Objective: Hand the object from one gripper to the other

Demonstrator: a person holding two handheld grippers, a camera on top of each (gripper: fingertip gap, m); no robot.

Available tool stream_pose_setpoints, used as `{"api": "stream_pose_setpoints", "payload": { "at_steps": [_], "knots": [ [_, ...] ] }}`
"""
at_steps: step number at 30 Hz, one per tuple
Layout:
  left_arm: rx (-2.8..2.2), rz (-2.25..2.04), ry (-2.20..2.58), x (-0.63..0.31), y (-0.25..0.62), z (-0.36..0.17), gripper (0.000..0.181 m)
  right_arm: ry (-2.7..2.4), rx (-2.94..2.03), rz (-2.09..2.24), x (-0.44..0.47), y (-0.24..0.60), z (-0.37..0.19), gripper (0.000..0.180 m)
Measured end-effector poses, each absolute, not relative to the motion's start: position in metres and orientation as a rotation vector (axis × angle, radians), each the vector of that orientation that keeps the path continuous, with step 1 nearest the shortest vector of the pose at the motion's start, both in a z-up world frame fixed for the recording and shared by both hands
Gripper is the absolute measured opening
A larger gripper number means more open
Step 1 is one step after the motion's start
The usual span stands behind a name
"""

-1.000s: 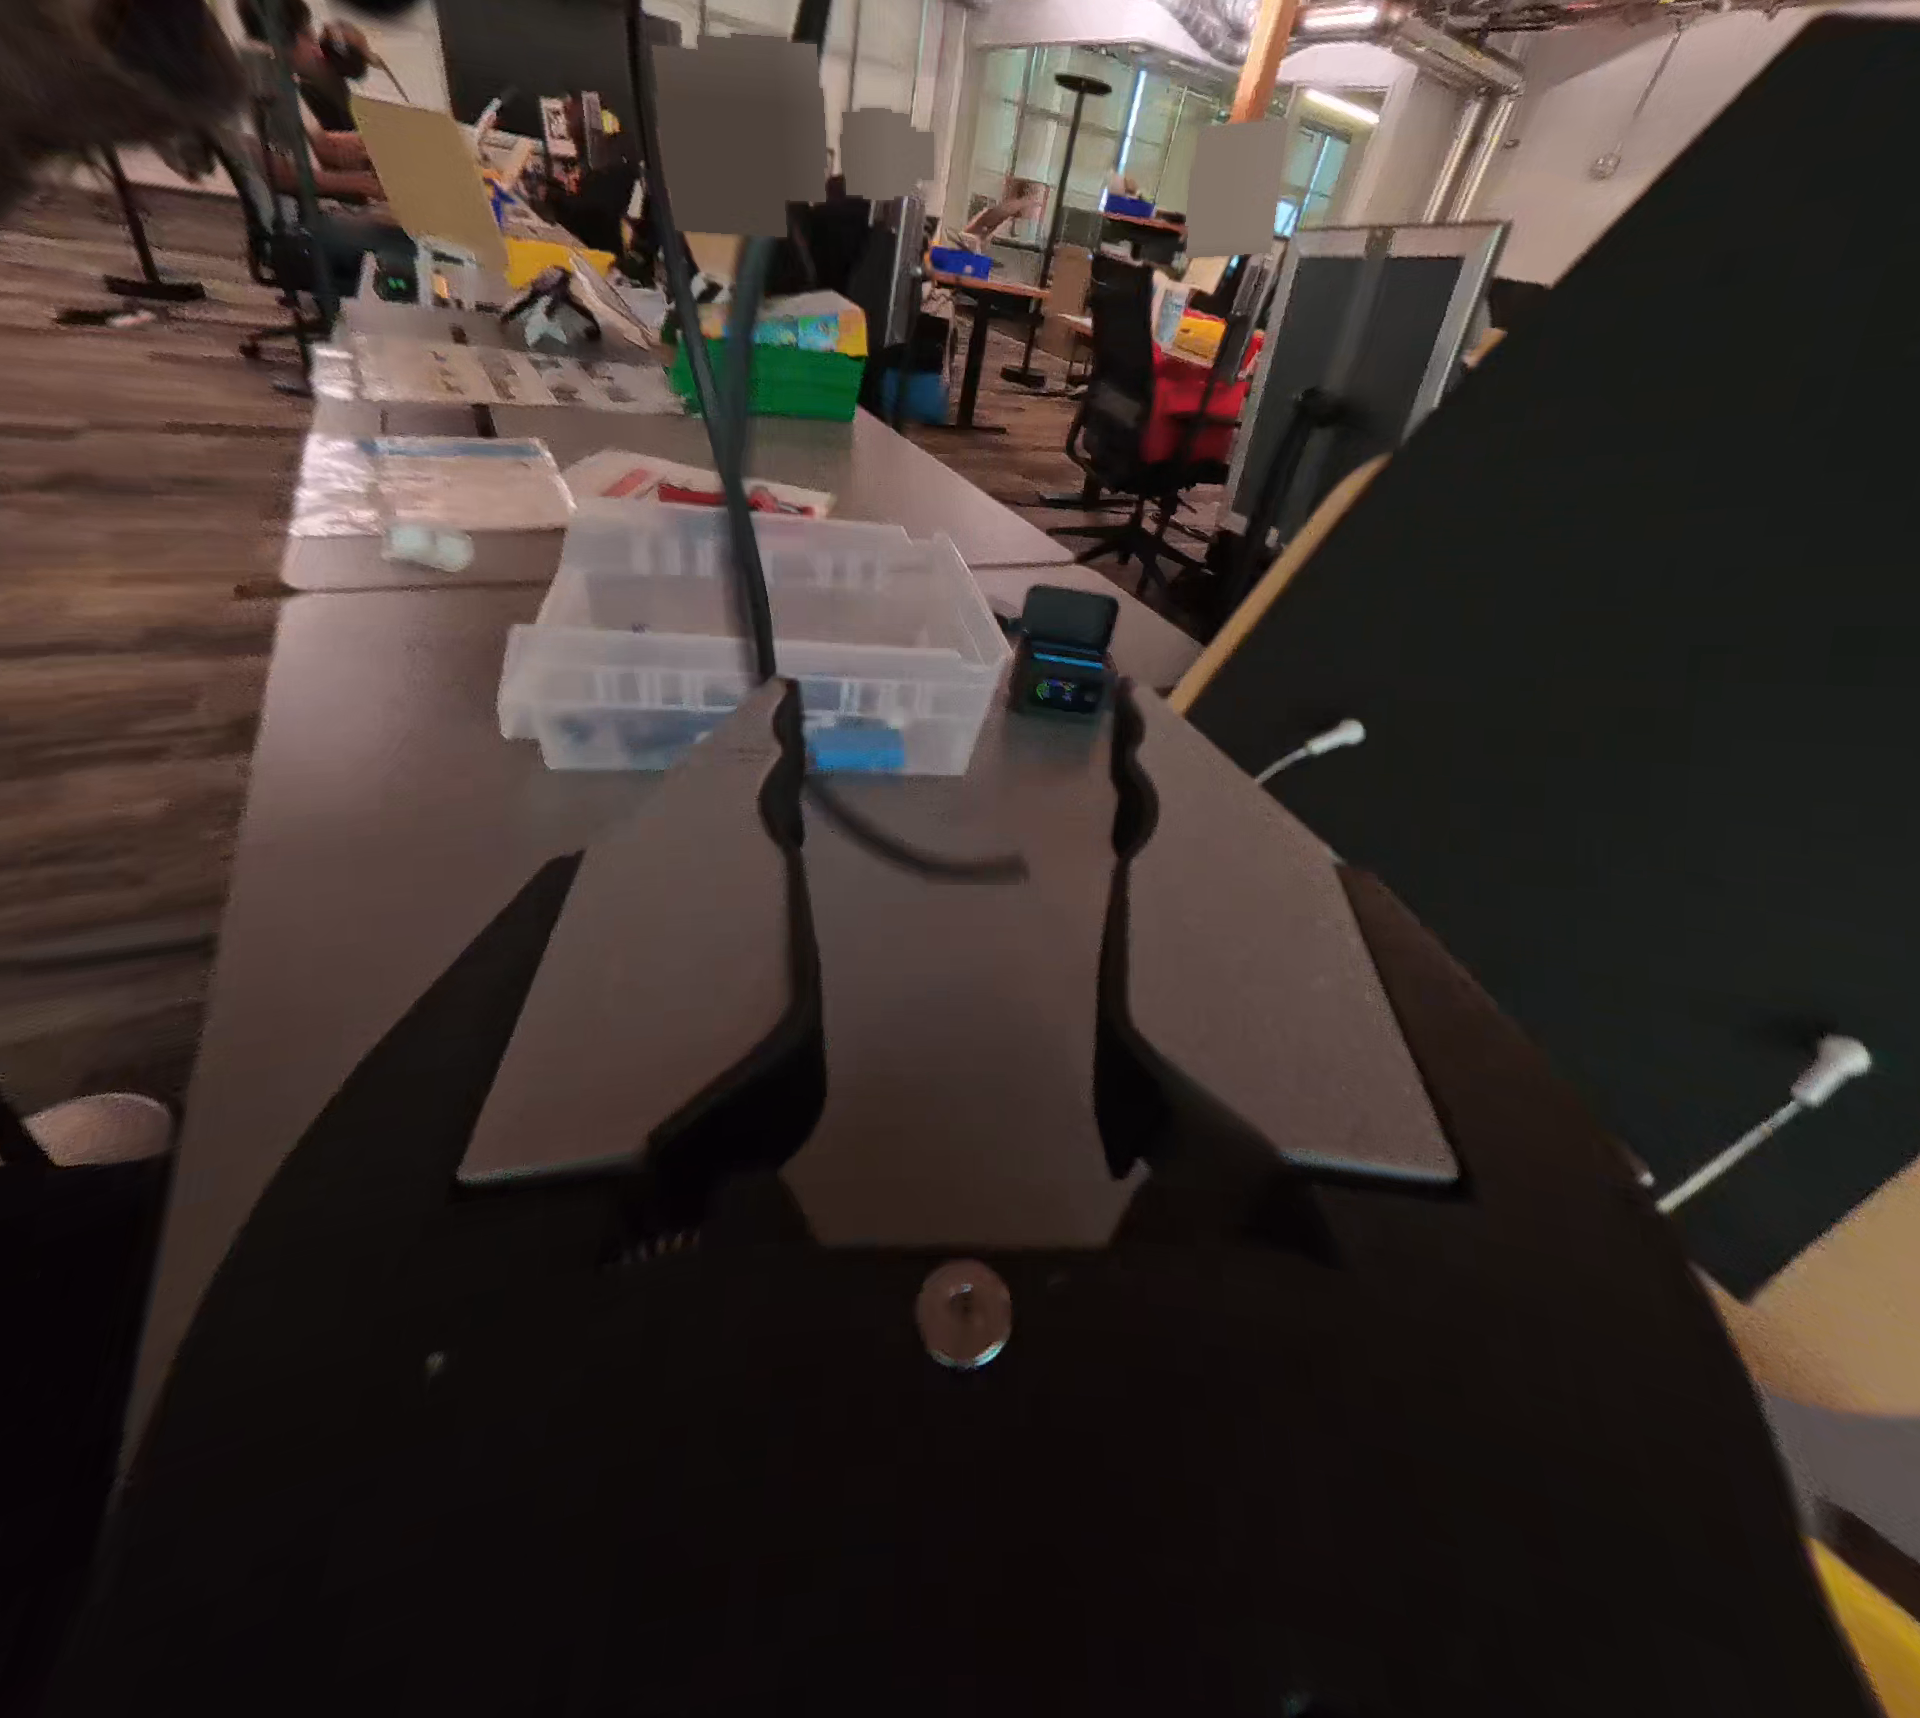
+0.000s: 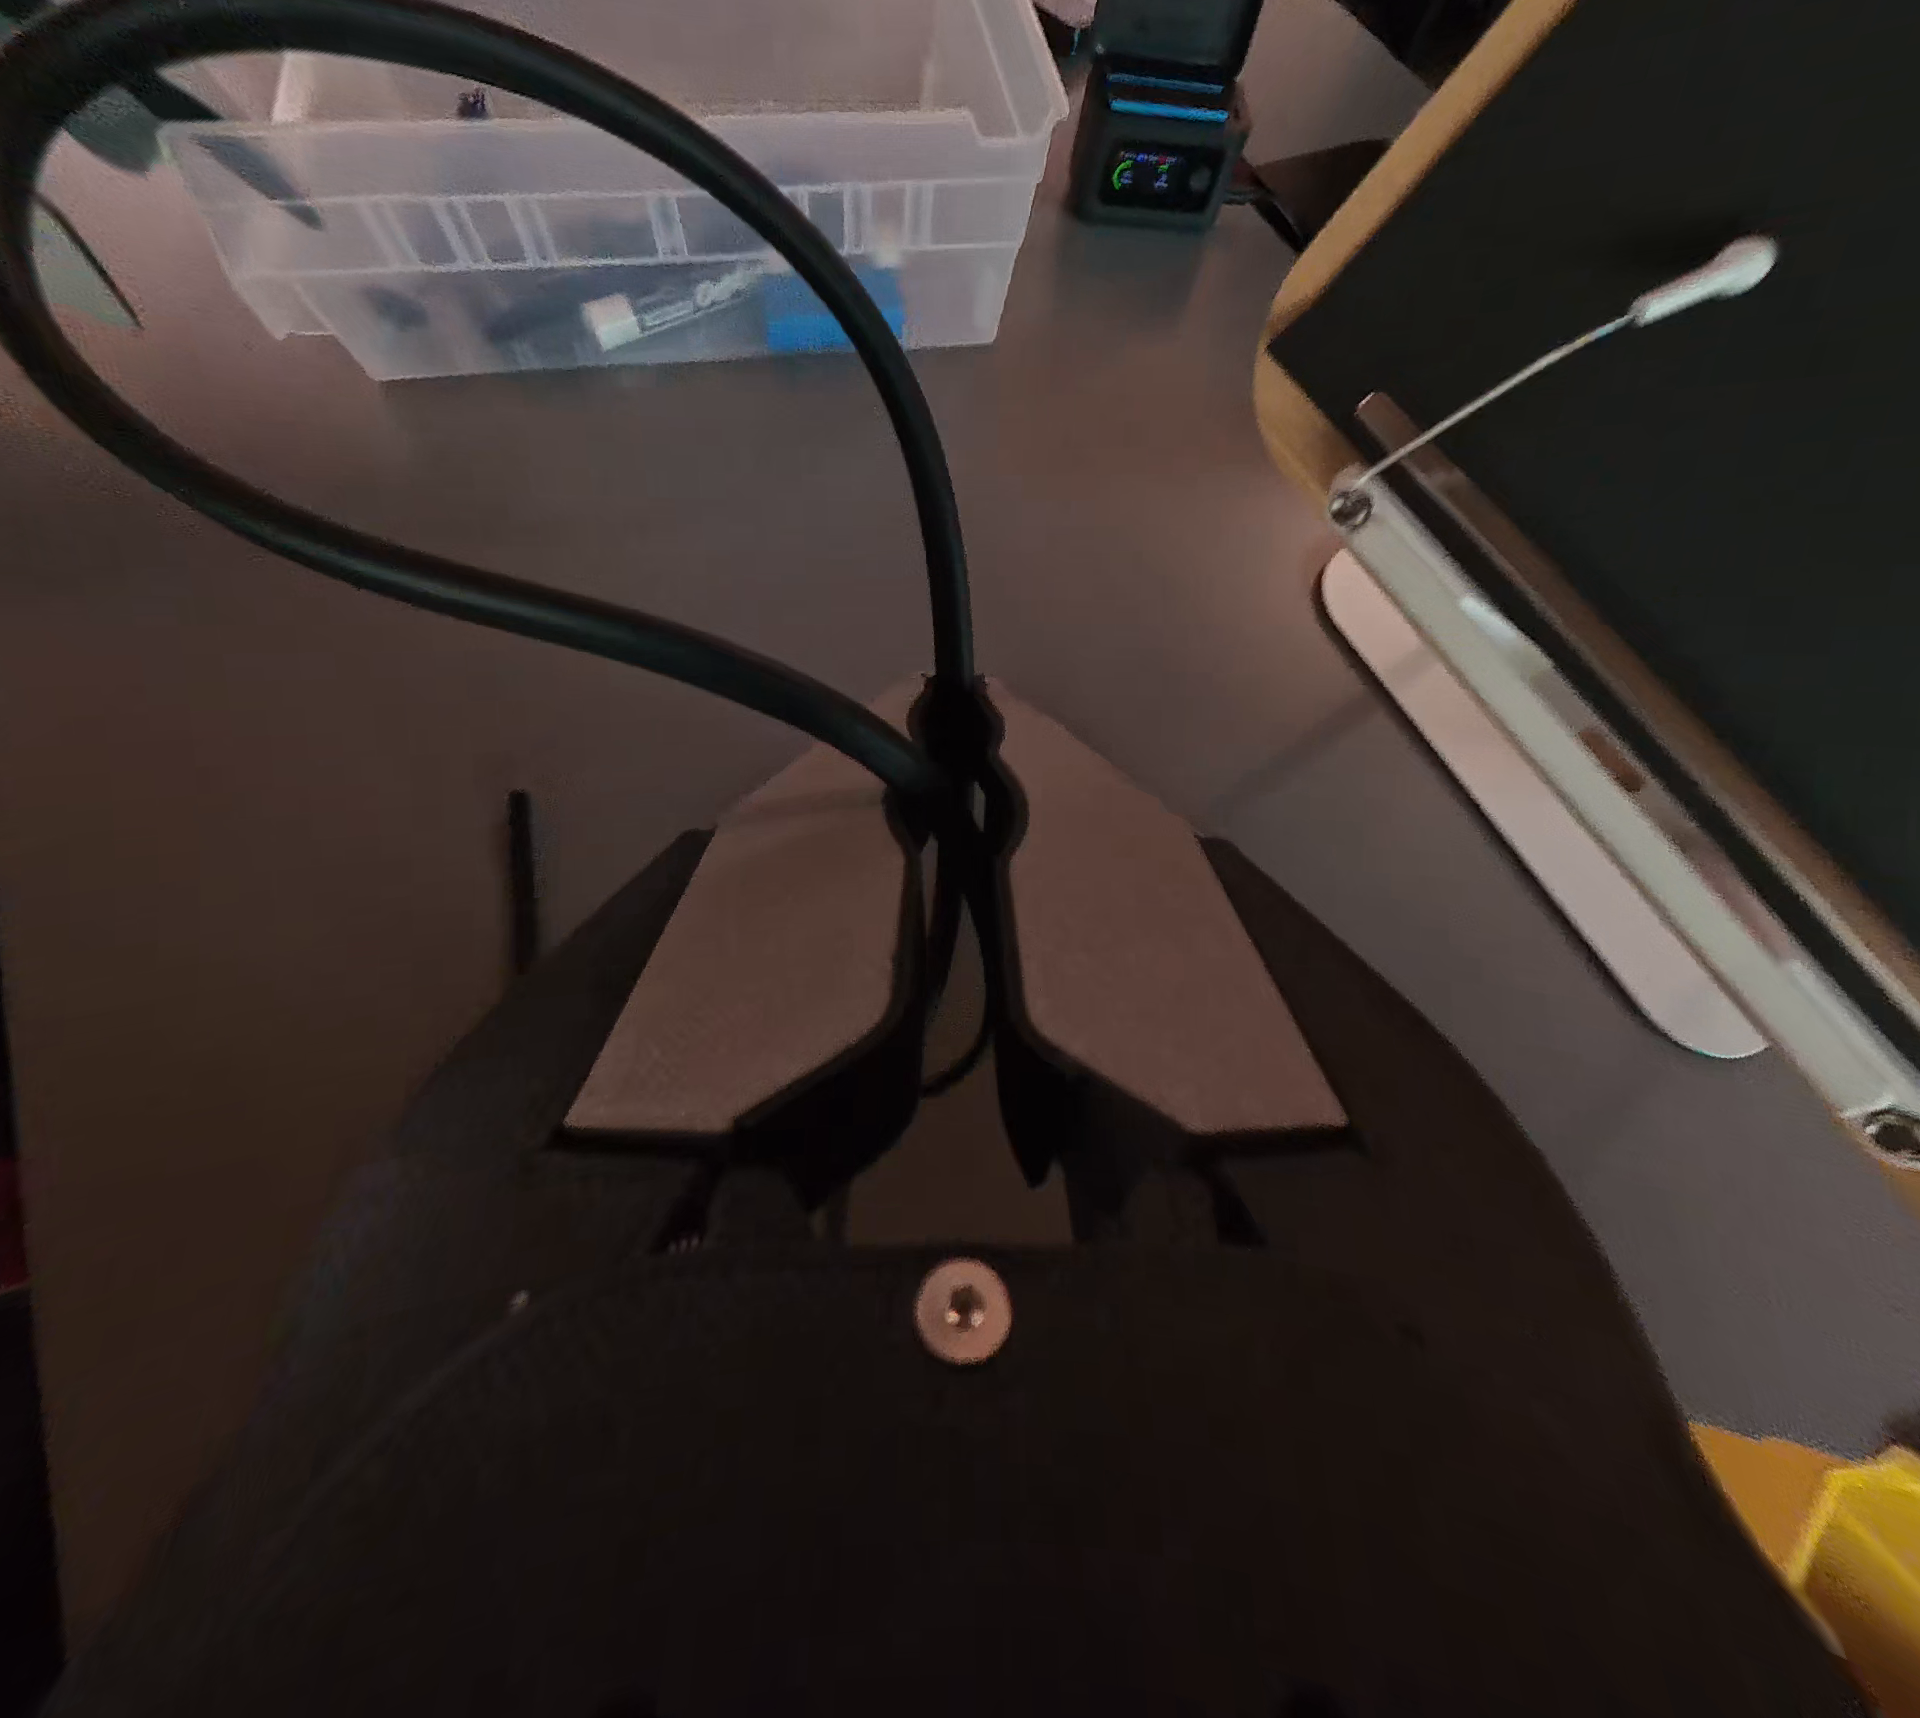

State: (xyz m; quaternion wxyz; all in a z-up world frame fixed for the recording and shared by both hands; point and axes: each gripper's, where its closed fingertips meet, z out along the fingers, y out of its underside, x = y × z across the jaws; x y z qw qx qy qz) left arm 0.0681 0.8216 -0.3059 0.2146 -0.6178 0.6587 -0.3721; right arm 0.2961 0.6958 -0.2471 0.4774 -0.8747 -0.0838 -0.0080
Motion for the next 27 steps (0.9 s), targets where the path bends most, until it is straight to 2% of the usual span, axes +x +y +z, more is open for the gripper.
{"api": "stream_pose_setpoints", "payload": {
  "at_steps": [3, 6, 10, 13, 14, 18, 26, 27],
  "knots": [
    [-1.662, -1.041, 1.788, 0.088, 0.808, -0.309, 0.079, -0.245, -2.111, -0.112, 0.29, 0.703, -0.229, 0.001],
    [-1.585, -1.145, 1.755, 0.1, 0.797, -0.282, 0.091, -0.292, -2.084, -0.3, 0.29, 0.706, -0.215, 0.0],
    [-1.419, -1.191, 1.567, 0.108, 0.804, -0.199, 0.077, -0.383, -2.023, -0.472, 0.283, 0.705, -0.205, 0.0],
    [-1.202, -1.335, 1.564, 0.119, 0.765, -0.141, 0.049, -0.47, -1.945, -0.633, 0.274, 0.708, -0.2, 0.001],
    [-1.167, -1.352, 1.624, 0.127, 0.749, -0.138, 0.049, -0.495, -1.924, -0.692, 0.272, 0.709, -0.199, 0.0],
    [-1.153, -1.122, 1.876, 0.182, 0.716, -0.172, 0.086, -0.598, -1.916, -0.836, 0.264, 0.715, -0.213, 0.001],
    [-1.102, -0.825, 2.177, 0.237, 0.689, -0.255, 0.087, -0.688, -1.925, -0.876, 0.269, 0.712, -0.237, 0.001],
    [-1.099, -0.817, 2.188, 0.241, 0.687, -0.26, 0.081, -0.699, -1.924, -0.889, 0.271, 0.712, -0.24, 0.001]
  ]
}}
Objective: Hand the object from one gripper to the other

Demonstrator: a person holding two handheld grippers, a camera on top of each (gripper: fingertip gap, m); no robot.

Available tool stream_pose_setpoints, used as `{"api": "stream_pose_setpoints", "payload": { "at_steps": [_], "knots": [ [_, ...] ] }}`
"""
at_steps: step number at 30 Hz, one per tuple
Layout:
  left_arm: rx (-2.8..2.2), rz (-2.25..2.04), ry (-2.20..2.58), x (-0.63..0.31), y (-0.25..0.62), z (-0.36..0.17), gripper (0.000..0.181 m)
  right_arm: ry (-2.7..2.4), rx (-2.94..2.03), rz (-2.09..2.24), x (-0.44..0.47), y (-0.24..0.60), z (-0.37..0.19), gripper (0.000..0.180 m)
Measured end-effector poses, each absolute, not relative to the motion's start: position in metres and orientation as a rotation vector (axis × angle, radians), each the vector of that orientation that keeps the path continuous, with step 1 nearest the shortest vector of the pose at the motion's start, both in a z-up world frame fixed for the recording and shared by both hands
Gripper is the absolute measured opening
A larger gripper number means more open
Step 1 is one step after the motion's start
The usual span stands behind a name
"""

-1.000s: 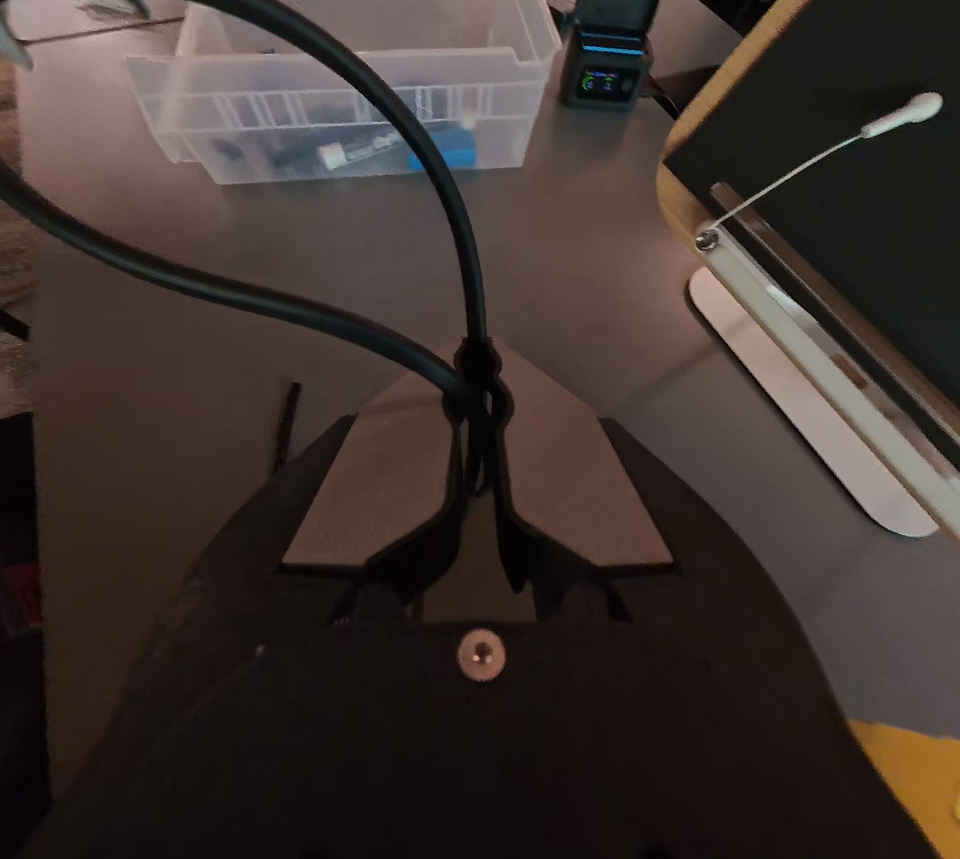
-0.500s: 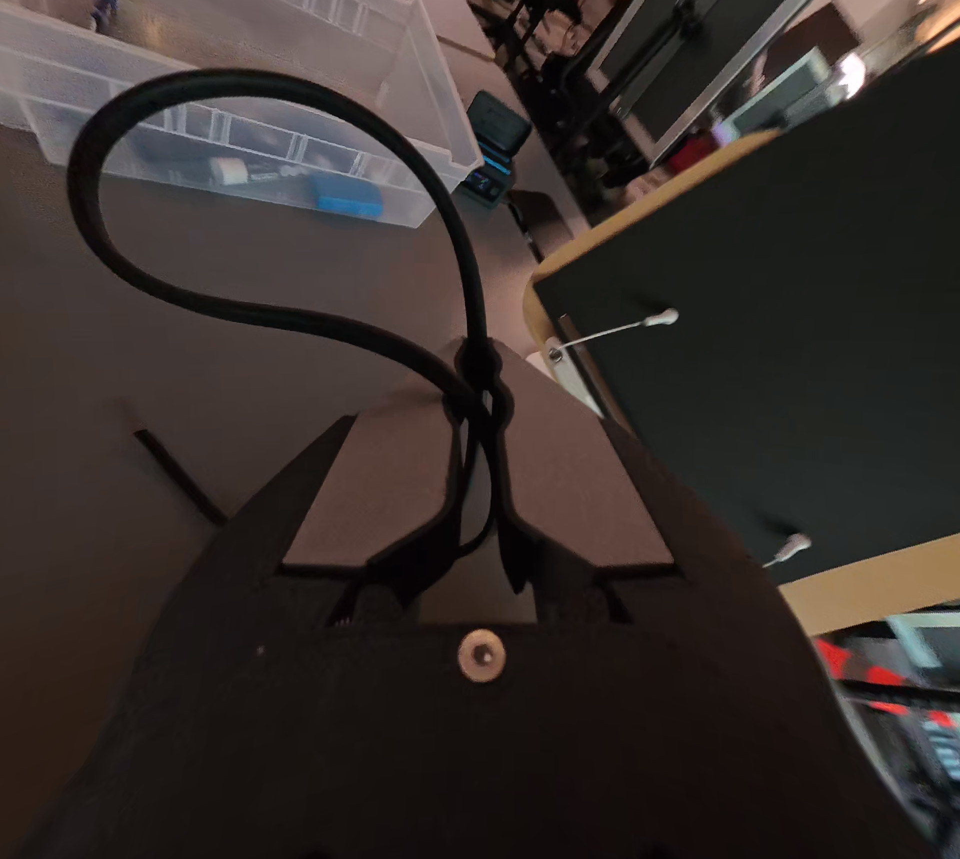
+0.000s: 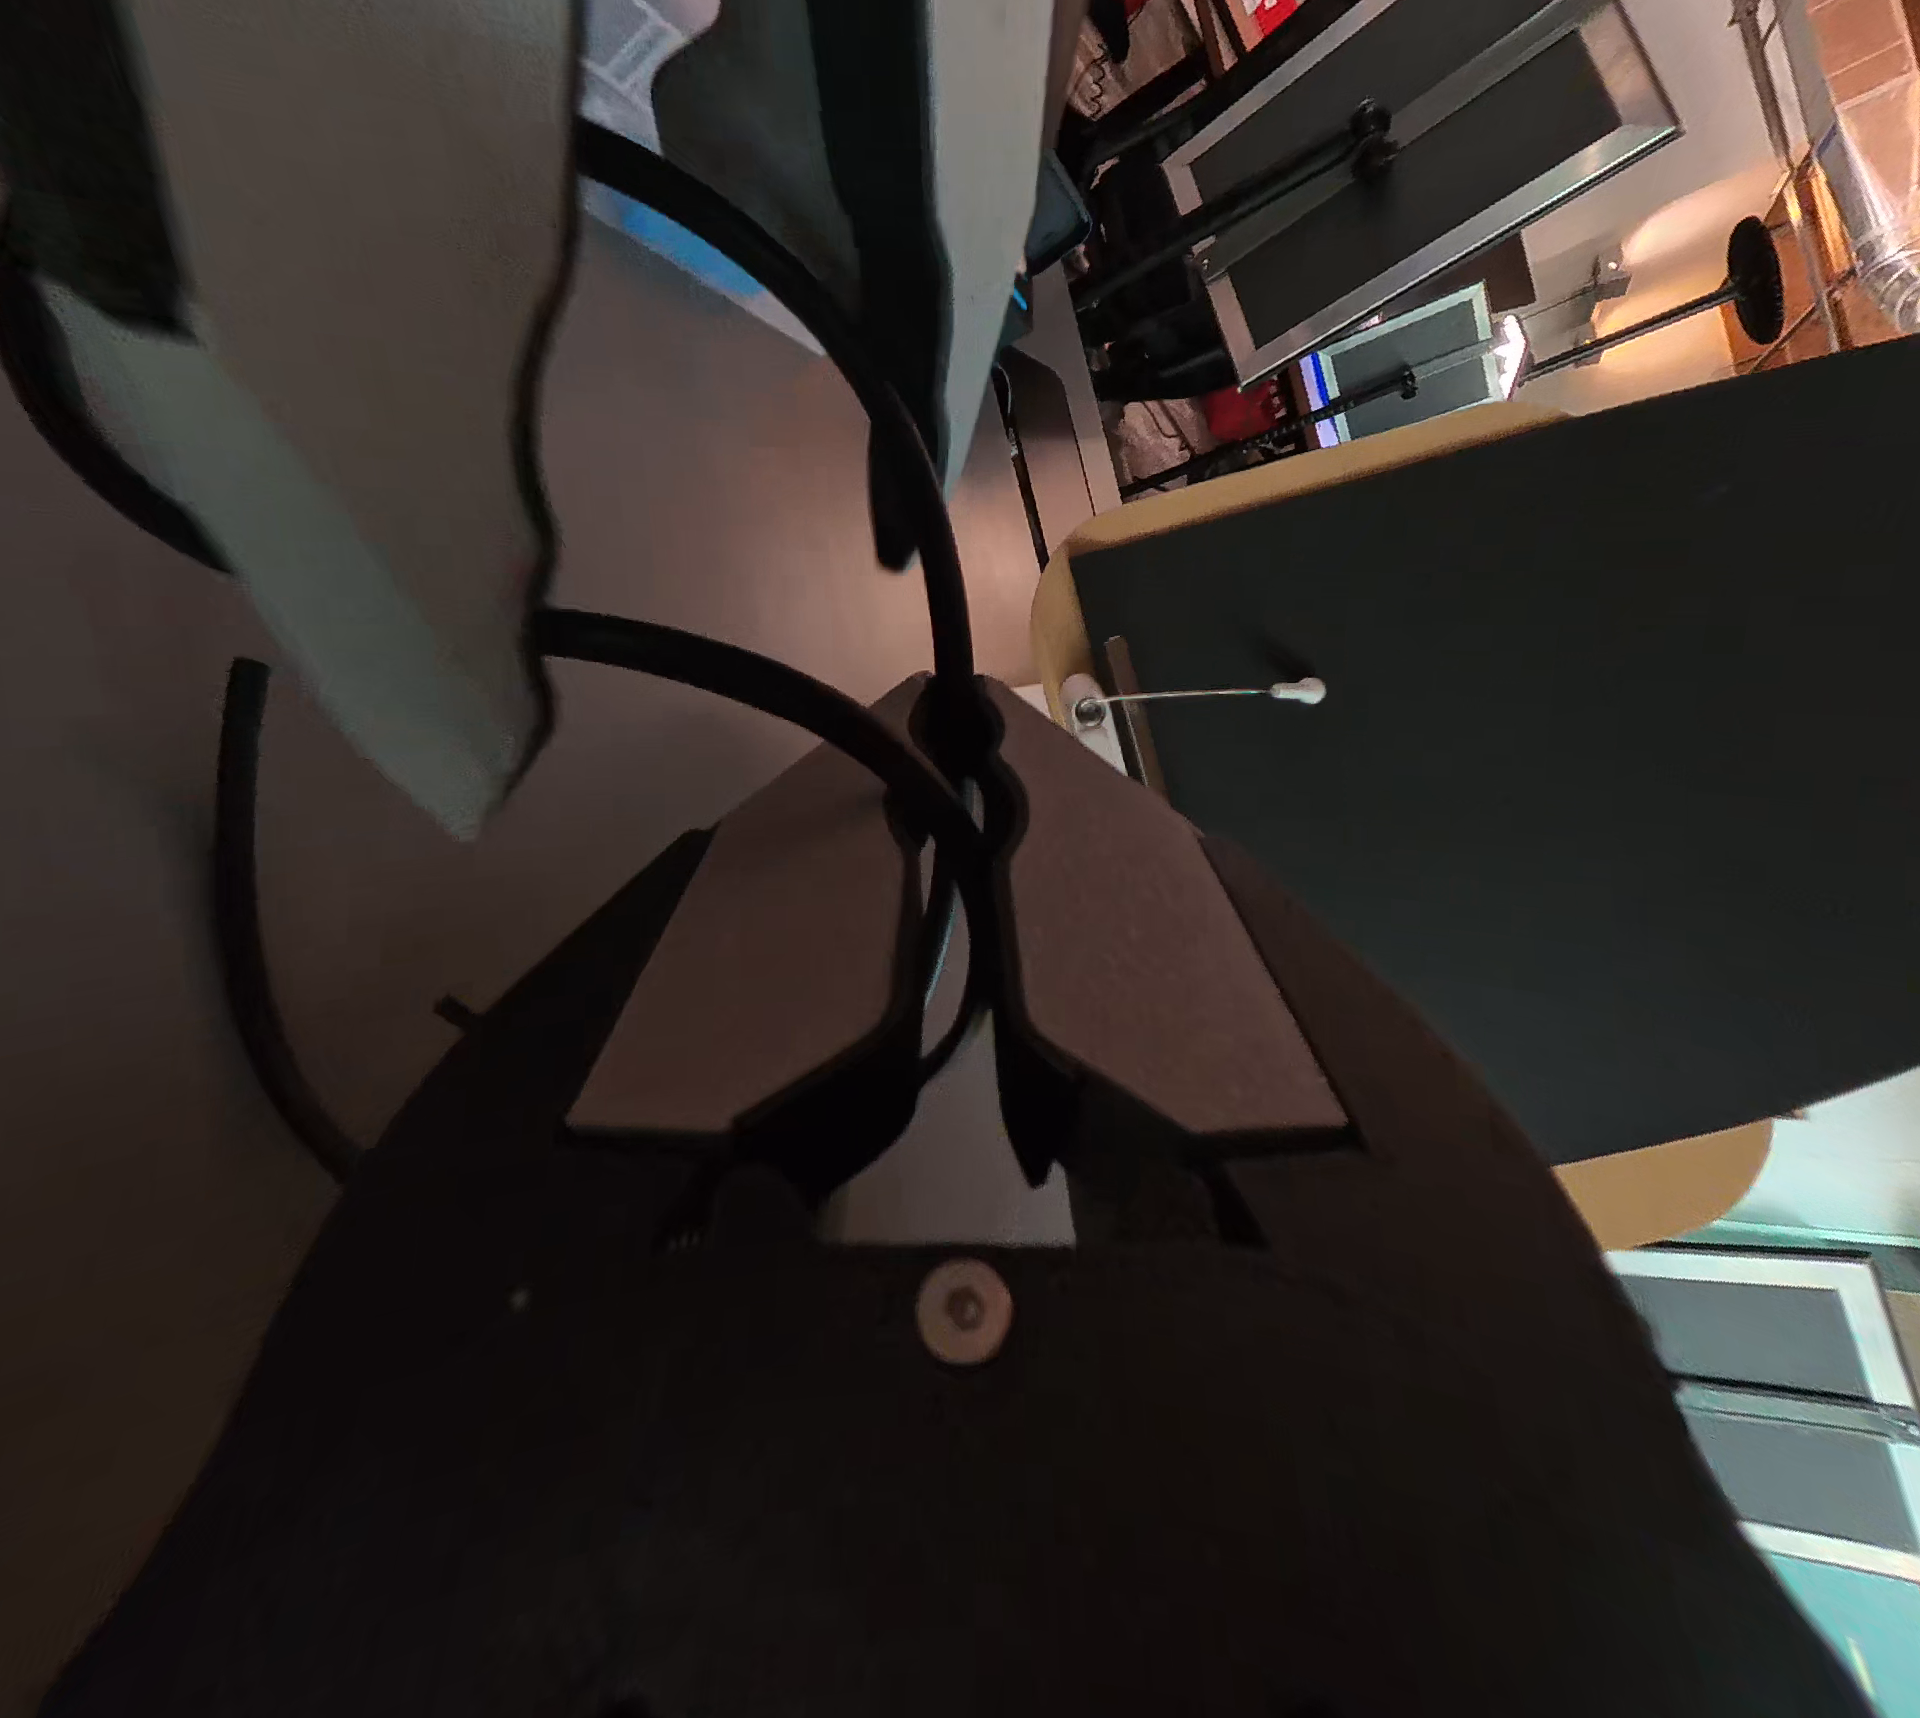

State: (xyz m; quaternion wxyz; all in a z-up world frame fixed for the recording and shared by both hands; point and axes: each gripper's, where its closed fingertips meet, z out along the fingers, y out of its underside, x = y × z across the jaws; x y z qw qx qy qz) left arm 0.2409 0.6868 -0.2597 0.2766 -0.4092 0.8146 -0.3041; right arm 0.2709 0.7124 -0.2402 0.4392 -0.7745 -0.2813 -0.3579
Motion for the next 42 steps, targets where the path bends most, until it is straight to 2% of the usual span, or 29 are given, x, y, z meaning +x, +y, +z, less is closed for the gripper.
{"api": "stream_pose_setpoints", "payload": {
  "at_steps": [2, 3, 4, 8, 11, 12, 18, 22, 24, 25, 27, 29, 32, 34, 35, 36, 39, 42],
  "knots": [
    [-1.076, -0.742, 2.196, 0.249, 0.69, -0.268, 0.041, -0.714, -1.936, -0.879, 0.274, 0.712, -0.248, 0.0],
    [-1.048, -0.692, 2.161, 0.255, 0.696, -0.267, 0.011, -0.716, -1.944, -0.867, 0.276, 0.711, -0.251, 0.0],
    [-1.022, -0.649, 2.1, 0.262, 0.704, -0.263, 0.0, -0.703, -1.952, -0.849, 0.28, 0.71, -0.254, 0.0],
    [-0.977, -0.734, 1.864, 0.289, 0.721, -0.235, 0.0, -0.566, -1.991, -0.611, 0.294, 0.7, -0.264, 0.037],
    [-0.922, -0.869, 1.598, 0.304, 0.733, -0.199, 0.0, -0.37, -1.994, -0.304, 0.301, 0.688, -0.258, 0.079],
    [-0.905, -0.925, 1.515, 0.305, 0.736, -0.188, 0.0, -0.311, -1.973, -0.215, 0.305, 0.684, -0.252, 0.086],
    [-0.781, -1.452, 1.246, 0.288, 0.717, -0.152, 0.0, -0.113, -1.774, 0.361, 0.3, 0.672, -0.226, 0.084],
    [-0.753, -1.669, 1.297, 0.284, 0.698, -0.16, 0.0, -0.095, -1.712, 0.385, 0.303, 0.685, -0.23, 0.102],
    [-0.752, -1.686, 1.304, 0.282, 0.695, -0.161, 0.0, -0.128, -1.727, 0.344, 0.3, 0.689, -0.236, 0.089],
    [-0.758, -1.716, 1.303, 0.28, 0.694, -0.16, 0.0, -0.141, -1.756, 0.307, 0.3, 0.691, -0.241, 0.073],
    [-0.779, -1.767, 1.299, 0.277, 0.694, -0.16, 0.0, -0.181, -1.825, 0.248, 0.297, 0.694, -0.252, 0.026],
    [-0.799, -1.775, 1.294, 0.276, 0.698, -0.161, 0.0, -0.209, -1.849, 0.242, 0.291, 0.696, -0.255, 0.0],
    [-0.898, -1.736, 1.349, 0.28, 0.706, -0.174, 0.0, -0.18, -1.86, 0.182, 0.298, 0.696, -0.254, 0.0],
    [-1.058, -1.614, 1.463, 0.29, 0.716, -0.202, 0.0, -0.094, -1.846, 0.095, 0.318, 0.692, -0.245, 0.0],
    [-1.121, -1.553, 1.541, 0.293, 0.718, -0.218, 0.01, -0.044, -1.825, 0.061, 0.328, 0.688, -0.239, 0.0],
    [-1.158, -1.514, 1.621, 0.293, 0.717, -0.231, 0.03, -0.004, -1.794, 0.037, 0.337, 0.684, -0.231, 0.0],
    [-1.185, -1.479, 1.734, 0.294, 0.71, -0.25, 0.058, -0.024, -1.735, 0.12, 0.331, 0.675, -0.215, 0.0],
    [-1.12, -1.491, 1.745, 0.297, 0.697, -0.251, 0.069, -0.04, -1.684, 0.282, 0.315, 0.674, -0.206, 0.0]
  ]
}}
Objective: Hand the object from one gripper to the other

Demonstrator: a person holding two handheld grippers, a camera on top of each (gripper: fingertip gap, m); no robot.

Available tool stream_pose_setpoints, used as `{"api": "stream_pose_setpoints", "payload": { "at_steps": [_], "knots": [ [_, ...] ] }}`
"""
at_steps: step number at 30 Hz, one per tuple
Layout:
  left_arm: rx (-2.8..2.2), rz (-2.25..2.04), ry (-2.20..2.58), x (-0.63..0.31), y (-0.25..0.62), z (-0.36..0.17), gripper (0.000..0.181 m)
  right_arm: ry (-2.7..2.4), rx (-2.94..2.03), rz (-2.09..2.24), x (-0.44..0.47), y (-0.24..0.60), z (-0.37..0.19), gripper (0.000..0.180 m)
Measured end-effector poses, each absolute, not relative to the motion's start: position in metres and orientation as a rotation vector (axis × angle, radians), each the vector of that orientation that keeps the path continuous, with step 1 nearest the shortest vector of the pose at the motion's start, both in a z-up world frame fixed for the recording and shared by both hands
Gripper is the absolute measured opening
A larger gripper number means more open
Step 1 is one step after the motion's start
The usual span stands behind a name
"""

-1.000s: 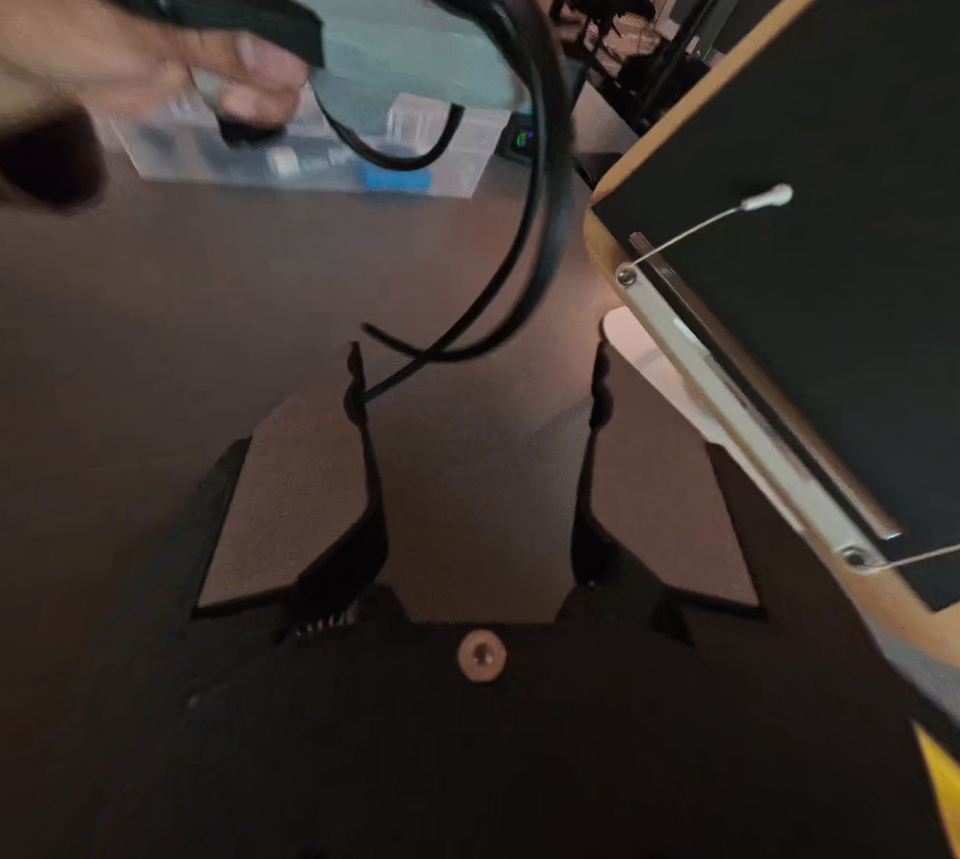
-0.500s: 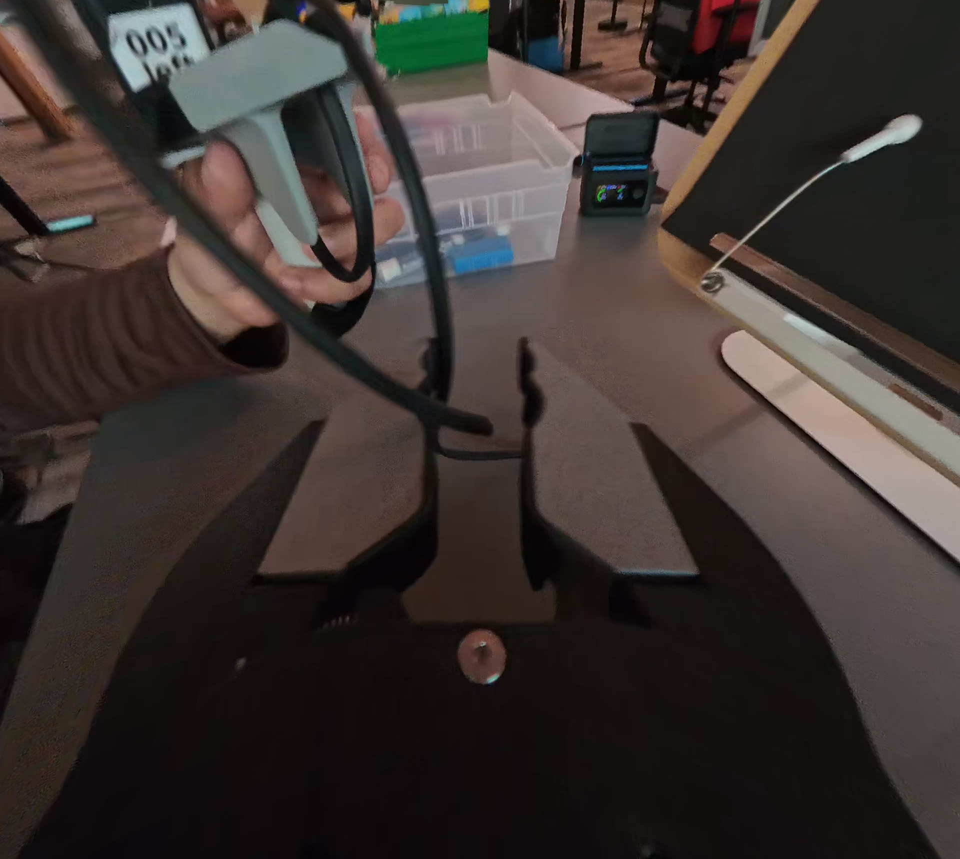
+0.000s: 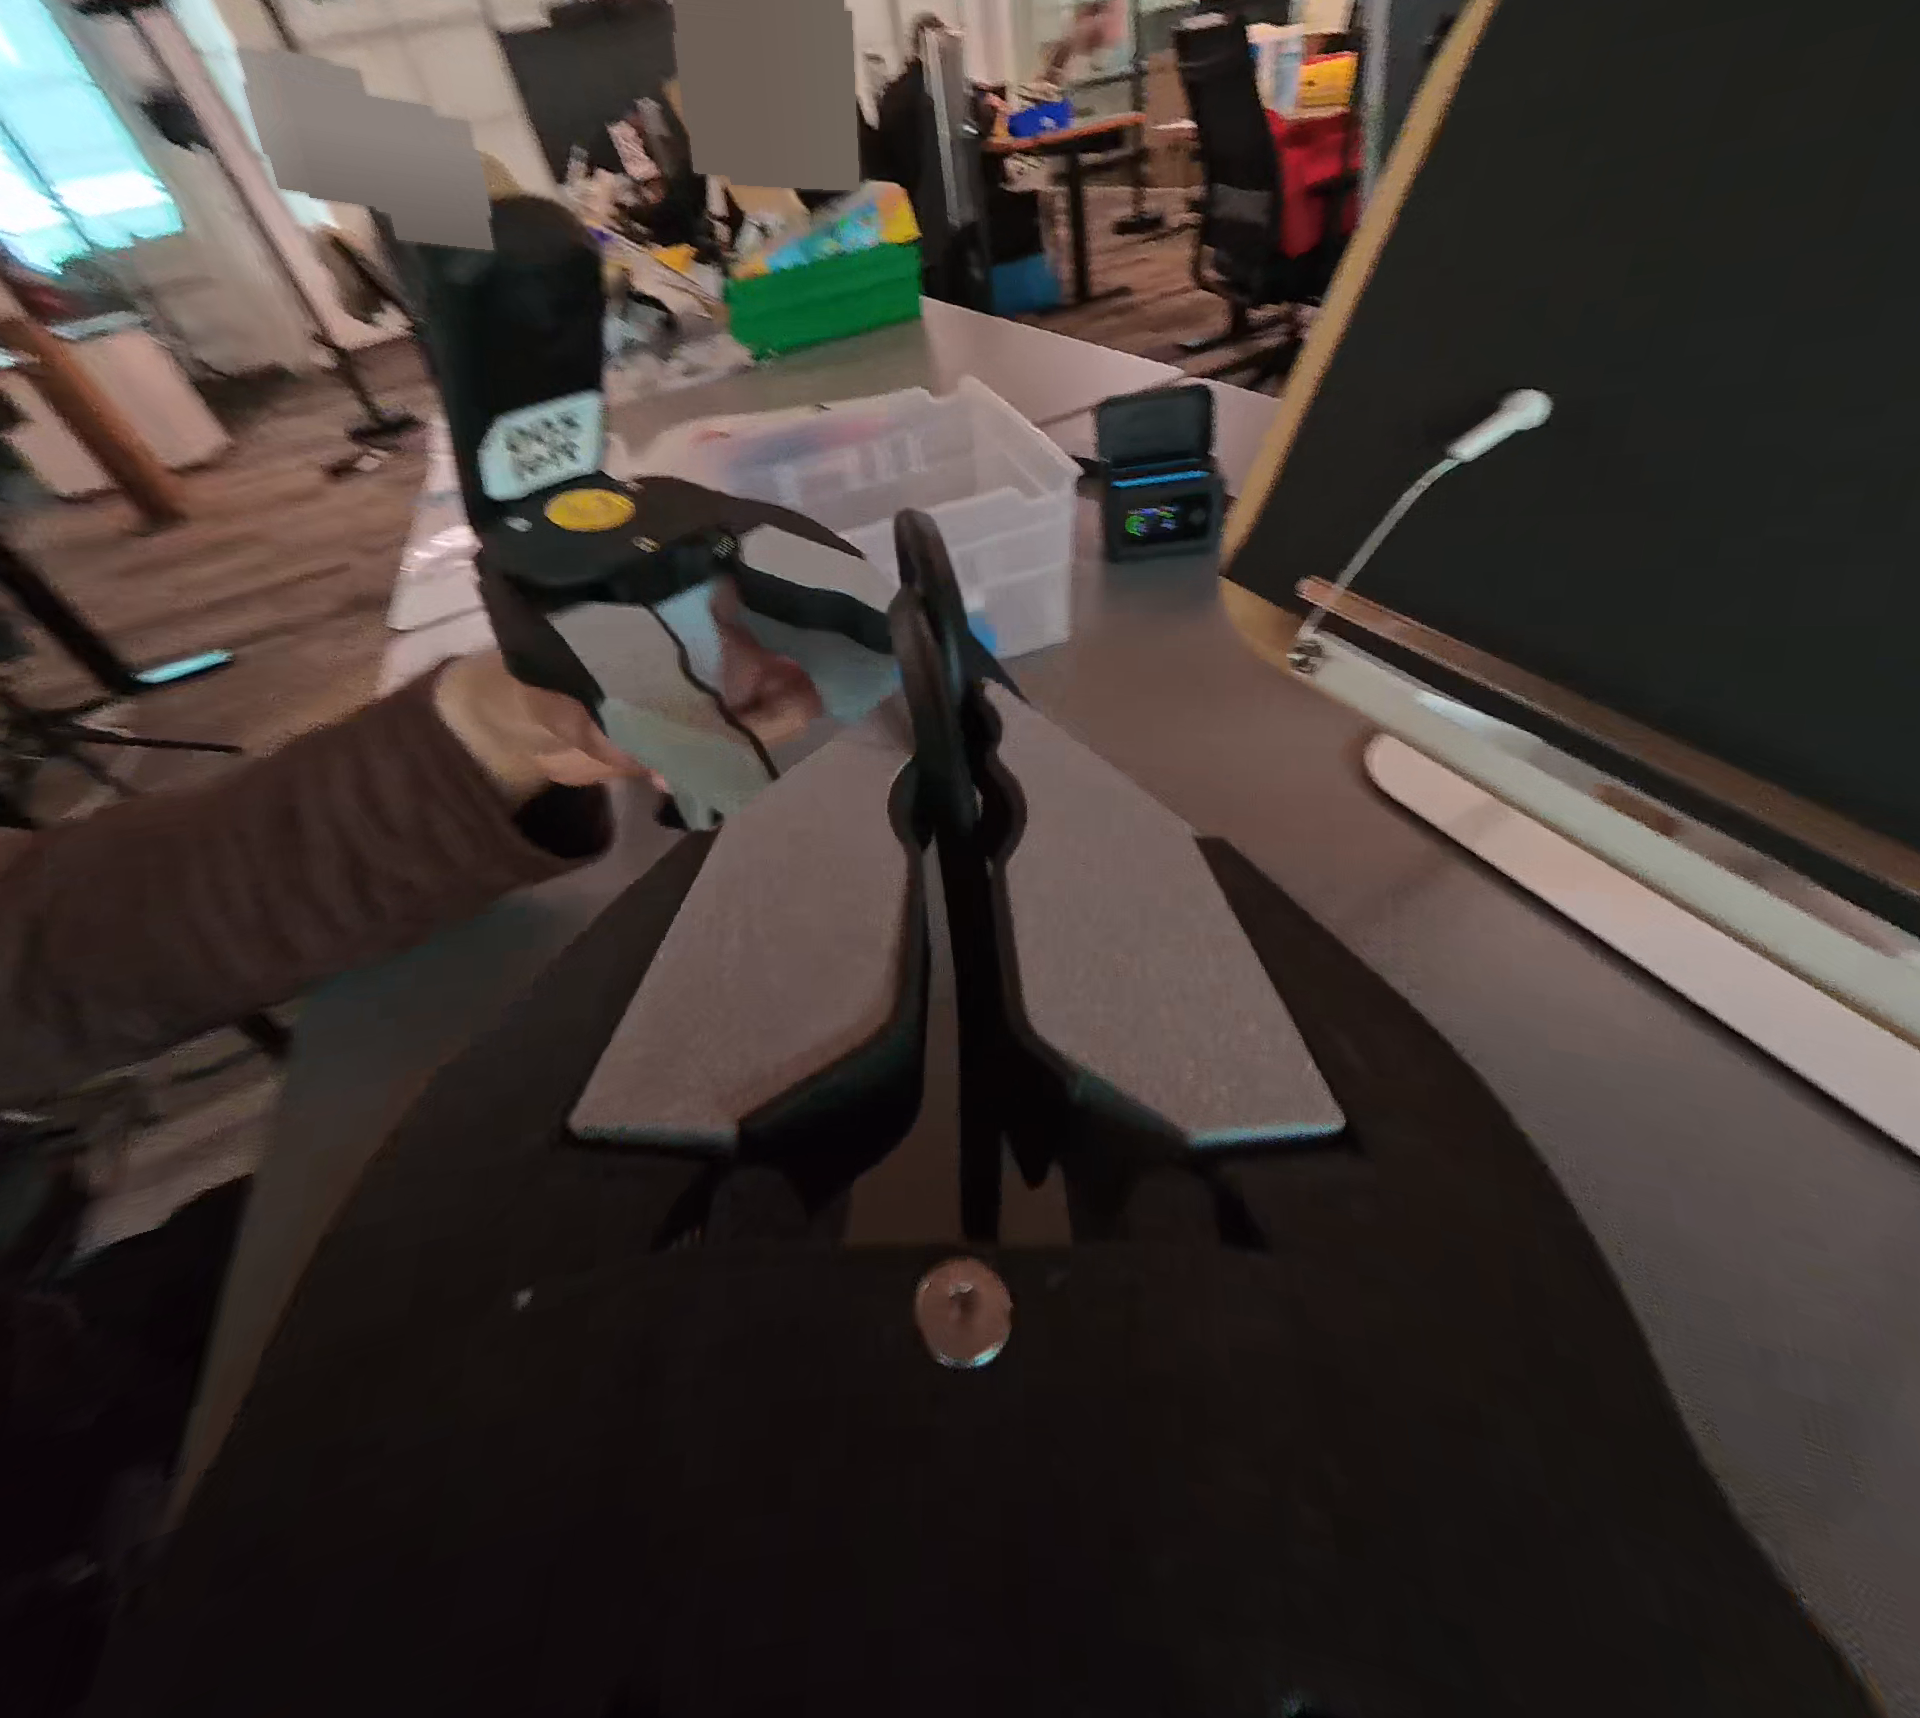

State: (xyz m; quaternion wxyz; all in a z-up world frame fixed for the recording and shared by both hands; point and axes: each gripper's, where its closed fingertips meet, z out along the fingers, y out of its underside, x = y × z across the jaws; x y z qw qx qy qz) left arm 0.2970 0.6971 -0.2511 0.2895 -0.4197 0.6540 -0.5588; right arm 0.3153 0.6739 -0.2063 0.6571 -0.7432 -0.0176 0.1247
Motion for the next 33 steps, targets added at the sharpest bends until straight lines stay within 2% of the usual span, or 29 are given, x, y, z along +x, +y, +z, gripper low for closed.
{"api": "stream_pose_setpoints", "payload": {
  "at_steps": [3, 6, 7, 9, 13, 16, 19, 24, 28, 29, 30, 32, 33],
  "knots": [
    [-1.053, -1.494, 1.802, 0.296, 0.678, -0.257, 0.084, -0.092, -1.685, 0.328, 0.301, 0.674, -0.205, 0.0],
    [-1.013, -1.492, 1.796, 0.3, 0.664, -0.257, 0.08, -0.162, -1.686, 0.425, 0.278, 0.675, -0.204, 0.0],
    [-0.99, -1.506, 1.801, 0.299, 0.657, -0.257, 0.062, -0.158, -1.693, 0.442, 0.274, 0.677, -0.205, 0.0],
    [-0.925, -1.48, 1.848, 0.297, 0.646, -0.261, 0.005, -0.143, -1.71, 0.406, 0.274, 0.682, -0.209, 0.001],
    [-0.91, -1.504, 1.812, 0.299, 0.644, -0.257, 0.003, -0.153, -1.704, 0.439, 0.272, 0.678, -0.207, 0.011],
    [-0.958, -1.618, 1.691, 0.298, 0.66, -0.238, 0.003, -0.097, -1.678, 0.489, 0.281, 0.674, -0.201, 0.044],
    [-0.996, -1.764, 1.539, 0.294, 0.678, -0.214, 0.002, -0.08, -1.674, 0.476, 0.293, 0.669, -0.203, 0.052],
    [-1.004, -1.879, 1.422, 0.289, 0.69, -0.195, 0.002, -0.076, -1.735, 0.62, 0.275, 0.684, -0.228, 0.099],
    [-0.944, -1.938, 1.396, 0.283, 0.684, -0.185, 0.001, -0.204, -1.868, 0.681, 0.234, 0.703, -0.268, 0.103],
    [-0.924, -1.954, 1.387, 0.28, 0.683, -0.182, 0.001, -0.254, -1.901, 0.698, 0.224, 0.704, -0.277, 0.101],
    [-0.914, -1.964, 1.38, 0.278, 0.683, -0.179, 0.001, -0.3, -1.918, 0.71, 0.216, 0.704, -0.282, 0.082],
    [-0.909, -1.976, 1.372, 0.276, 0.686, -0.177, 0.001, -0.395, -1.923, 0.738, 0.203, 0.699, -0.284, 0.009],
    [-0.908, -1.98, 1.375, 0.275, 0.687, -0.176, 0.002, -0.405, -1.933, 0.721, 0.204, 0.699, -0.284, 0.001]
  ]
}}
